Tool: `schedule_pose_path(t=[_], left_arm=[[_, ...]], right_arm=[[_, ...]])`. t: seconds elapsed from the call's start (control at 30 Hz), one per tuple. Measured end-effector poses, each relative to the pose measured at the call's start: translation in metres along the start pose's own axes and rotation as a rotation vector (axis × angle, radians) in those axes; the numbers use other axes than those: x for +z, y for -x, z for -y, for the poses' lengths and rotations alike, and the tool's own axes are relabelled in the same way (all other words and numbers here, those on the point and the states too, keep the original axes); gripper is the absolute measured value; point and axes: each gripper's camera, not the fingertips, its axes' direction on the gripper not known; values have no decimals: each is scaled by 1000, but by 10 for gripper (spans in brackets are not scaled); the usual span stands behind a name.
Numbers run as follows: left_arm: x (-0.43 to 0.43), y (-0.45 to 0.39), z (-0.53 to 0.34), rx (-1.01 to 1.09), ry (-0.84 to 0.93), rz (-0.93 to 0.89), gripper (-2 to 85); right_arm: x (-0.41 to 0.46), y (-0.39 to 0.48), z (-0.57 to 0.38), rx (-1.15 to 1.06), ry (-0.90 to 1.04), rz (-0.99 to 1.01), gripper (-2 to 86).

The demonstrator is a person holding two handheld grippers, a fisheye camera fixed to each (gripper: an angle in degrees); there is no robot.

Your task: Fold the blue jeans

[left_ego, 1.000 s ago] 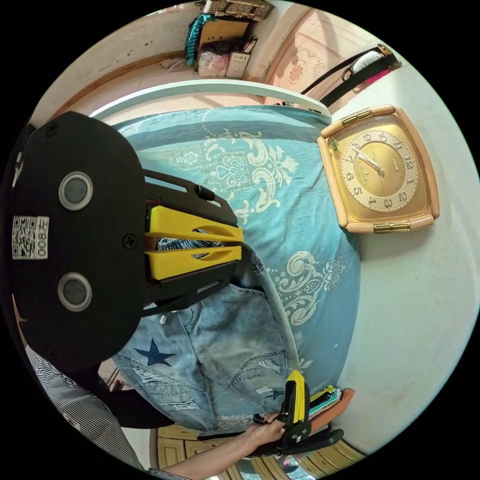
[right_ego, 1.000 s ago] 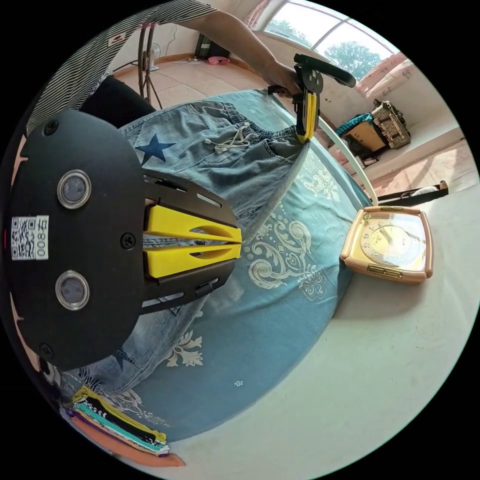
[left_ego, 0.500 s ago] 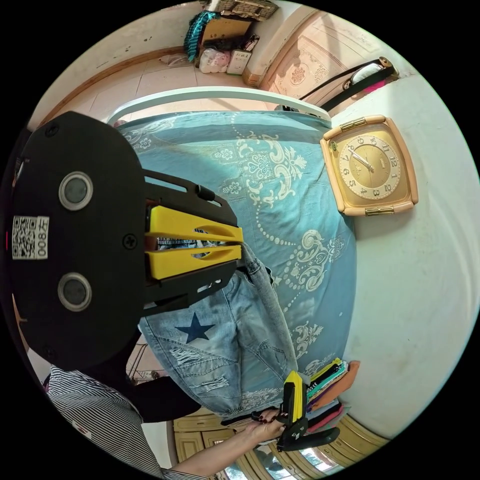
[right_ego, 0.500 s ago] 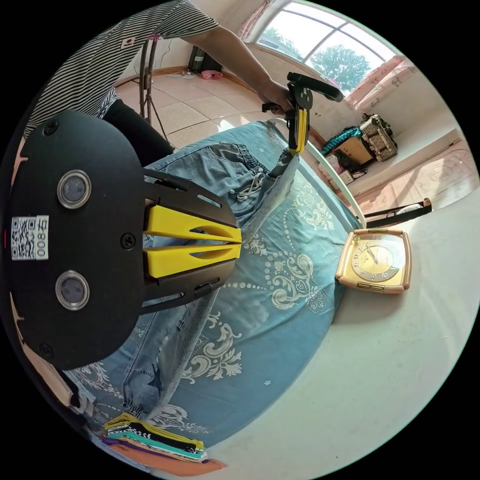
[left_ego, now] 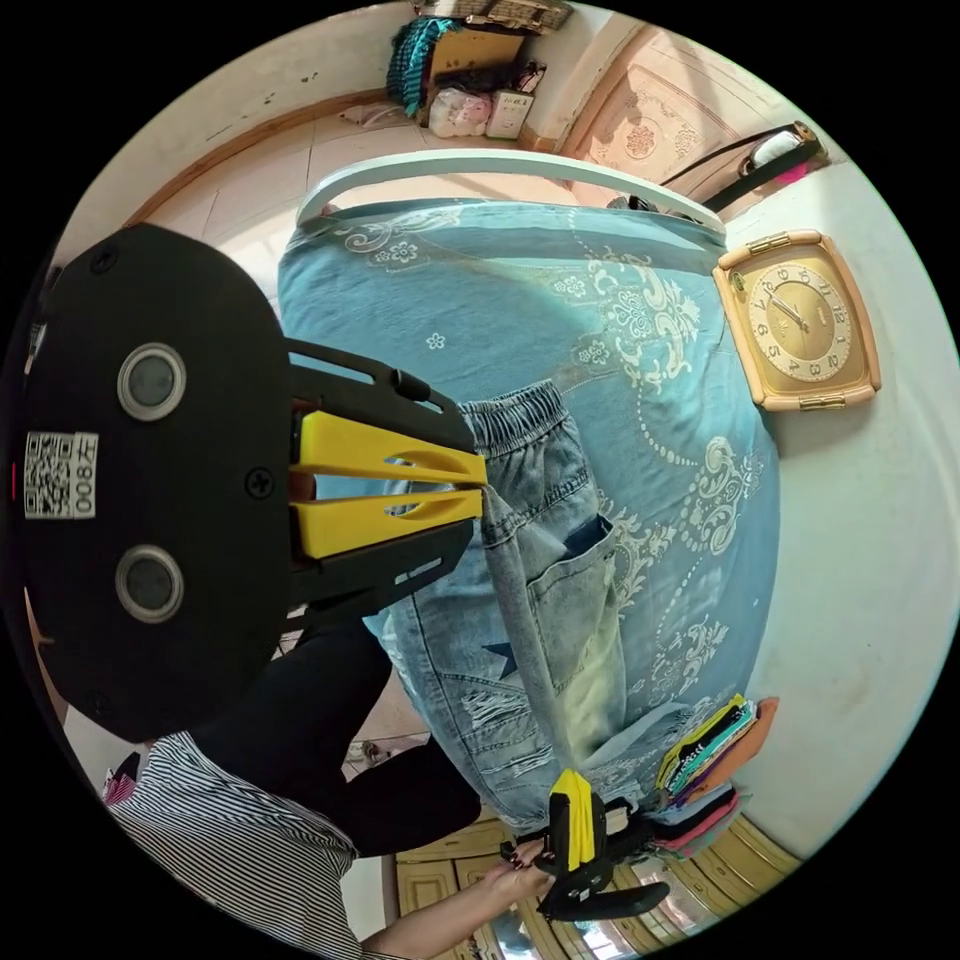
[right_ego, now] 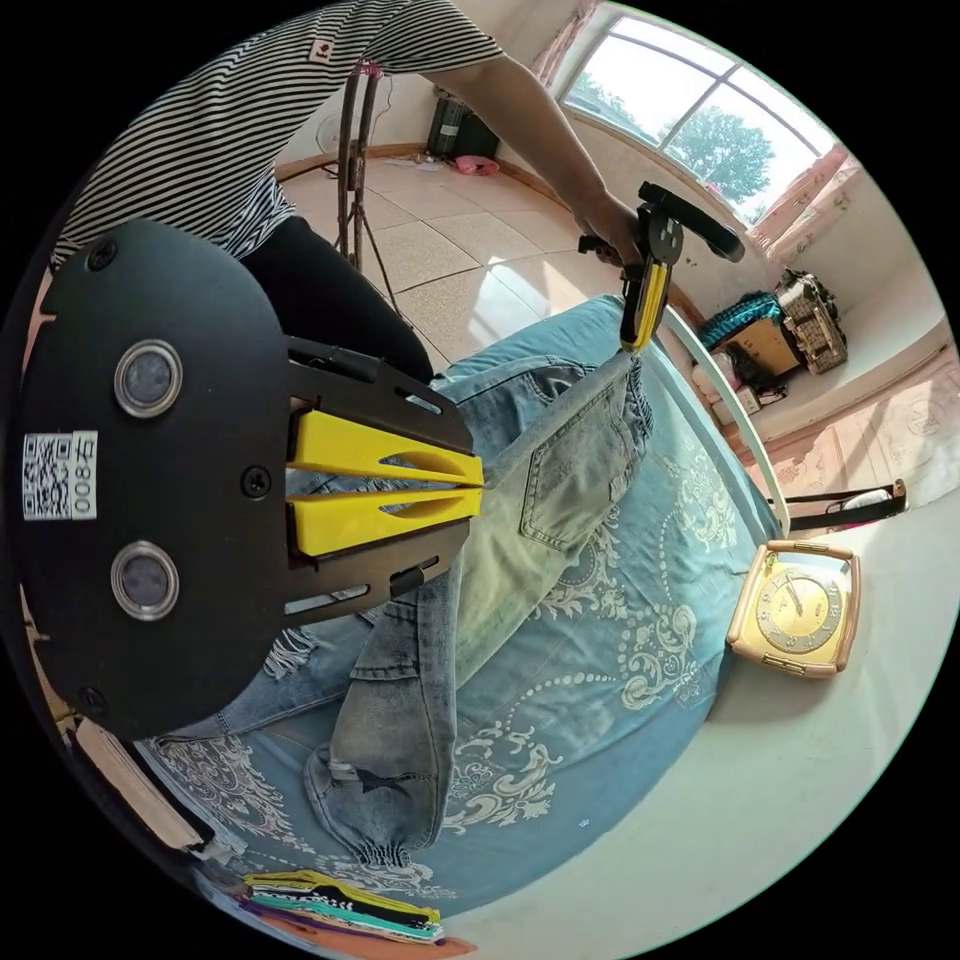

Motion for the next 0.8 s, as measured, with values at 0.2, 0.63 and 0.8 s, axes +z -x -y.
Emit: schedule_pose_path(t=[0.2, 0.63, 0.8], left_arm=[[35, -13, -35, 34, 57, 15, 7], [114, -28, -82, 98, 154, 46, 10], [145, -34, -99, 125, 188, 53, 12]], right_arm=[[51, 27, -37, -31, 104, 9, 2], [137, 36, -81, -60, 251, 49, 4], [160, 32, -97, -72, 291, 60, 4]])
